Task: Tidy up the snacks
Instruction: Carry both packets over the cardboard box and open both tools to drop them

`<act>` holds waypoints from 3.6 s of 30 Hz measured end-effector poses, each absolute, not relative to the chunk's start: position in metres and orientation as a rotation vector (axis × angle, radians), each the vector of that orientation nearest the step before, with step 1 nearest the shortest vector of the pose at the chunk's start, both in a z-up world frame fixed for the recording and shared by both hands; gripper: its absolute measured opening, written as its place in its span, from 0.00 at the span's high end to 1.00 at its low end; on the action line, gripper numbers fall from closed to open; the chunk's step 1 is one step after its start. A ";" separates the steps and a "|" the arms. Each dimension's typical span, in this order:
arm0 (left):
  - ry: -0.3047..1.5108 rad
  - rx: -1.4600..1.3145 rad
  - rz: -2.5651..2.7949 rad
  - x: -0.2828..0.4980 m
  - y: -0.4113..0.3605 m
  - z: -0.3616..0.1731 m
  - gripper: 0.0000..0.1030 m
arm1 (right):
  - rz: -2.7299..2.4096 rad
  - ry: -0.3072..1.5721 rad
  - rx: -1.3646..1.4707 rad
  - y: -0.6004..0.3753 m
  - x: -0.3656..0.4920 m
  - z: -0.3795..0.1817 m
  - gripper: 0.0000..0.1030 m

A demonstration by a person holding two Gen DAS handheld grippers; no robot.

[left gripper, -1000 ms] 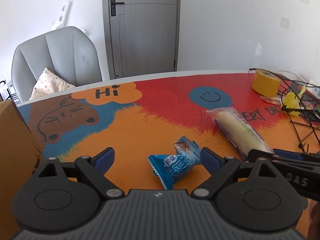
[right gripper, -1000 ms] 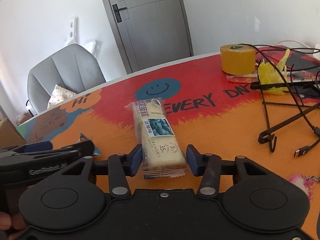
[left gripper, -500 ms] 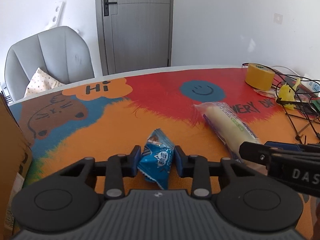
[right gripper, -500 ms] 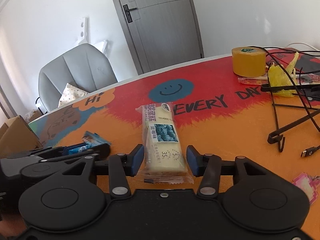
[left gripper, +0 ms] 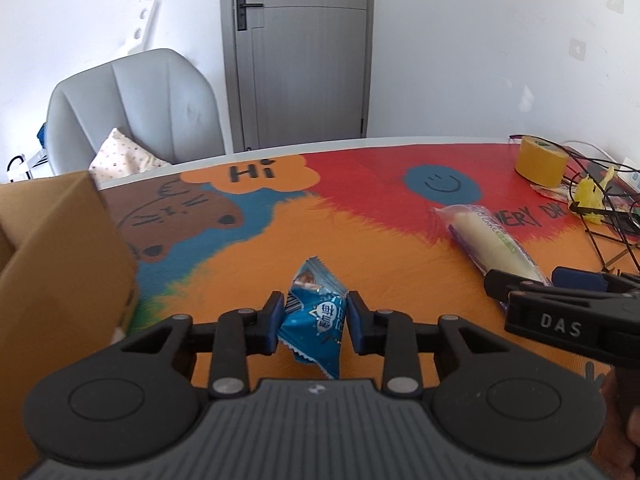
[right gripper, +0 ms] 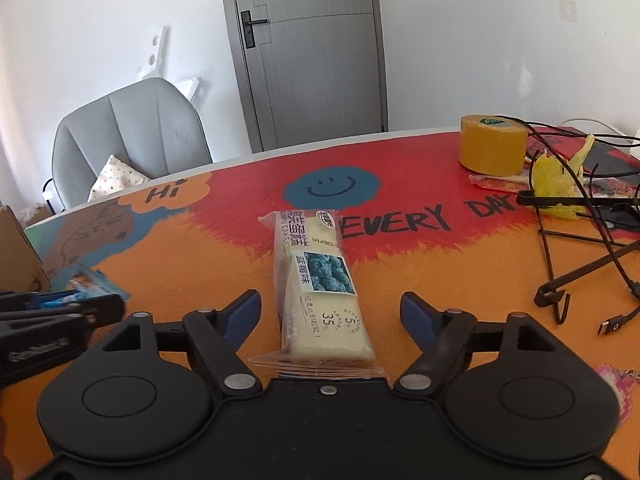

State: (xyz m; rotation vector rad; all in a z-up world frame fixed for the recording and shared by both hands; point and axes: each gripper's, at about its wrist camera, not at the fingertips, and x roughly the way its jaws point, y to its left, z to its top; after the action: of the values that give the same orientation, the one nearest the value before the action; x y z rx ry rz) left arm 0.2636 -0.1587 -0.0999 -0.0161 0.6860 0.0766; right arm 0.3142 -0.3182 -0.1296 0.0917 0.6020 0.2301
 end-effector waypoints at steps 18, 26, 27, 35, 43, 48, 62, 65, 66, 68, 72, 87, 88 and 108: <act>0.642 -0.066 0.082 0.221 -0.125 -0.070 0.69 | 0.254 0.623 0.016 -0.291 0.280 -0.125 0.67; 0.630 -0.073 0.066 0.200 -0.114 -0.065 0.69 | 0.232 0.619 0.102 -0.284 0.253 -0.121 0.68; 0.625 -0.071 0.065 0.197 -0.112 -0.064 0.69 | 0.232 0.616 0.112 -0.283 0.249 -0.120 0.68; 0.578 -0.093 0.060 0.175 -0.097 -0.048 0.69 | 0.251 0.568 0.139 -0.265 0.225 -0.102 0.68; 0.514 -0.118 0.071 0.155 -0.073 -0.024 0.69 | 0.283 0.496 0.151 -0.246 0.206 -0.072 0.68; 0.485 -0.123 0.088 0.146 -0.057 -0.010 0.69 | 0.307 0.464 0.167 -0.233 0.198 -0.059 0.68; 0.458 -0.183 0.170 0.130 0.007 0.004 0.69 | 0.398 0.428 0.154 -0.186 0.190 -0.034 0.68; 0.462 -0.192 0.183 0.130 0.020 0.003 0.69 | 0.416 0.429 0.148 -0.174 0.190 -0.032 0.68; 0.465 -0.196 0.187 0.131 0.023 0.002 0.69 | 0.422 0.430 0.146 -0.170 0.191 -0.032 0.68; 0.474 -0.205 0.189 0.132 0.031 0.000 0.69 | 0.433 0.432 0.139 -0.162 0.192 -0.030 0.68; 0.490 -0.226 0.180 0.136 0.040 -0.003 0.69 | 0.447 0.429 0.117 -0.150 0.194 -0.027 0.68; 0.471 -0.308 0.268 0.124 0.088 -0.002 0.28 | 0.514 0.460 0.053 -0.105 0.197 -0.025 0.68; 0.471 -0.309 0.279 0.123 0.091 -0.001 0.27 | 0.519 0.463 0.050 -0.101 0.196 -0.025 0.68; 0.455 -0.325 0.357 0.100 0.115 0.004 0.14 | 0.581 0.479 0.032 -0.077 0.187 -0.019 0.52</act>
State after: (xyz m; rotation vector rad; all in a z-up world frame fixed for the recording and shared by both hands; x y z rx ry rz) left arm 0.1005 0.1153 0.0037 -0.3251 0.4550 0.3568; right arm 0.1875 -0.0774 -0.0193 0.0315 0.4789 0.5814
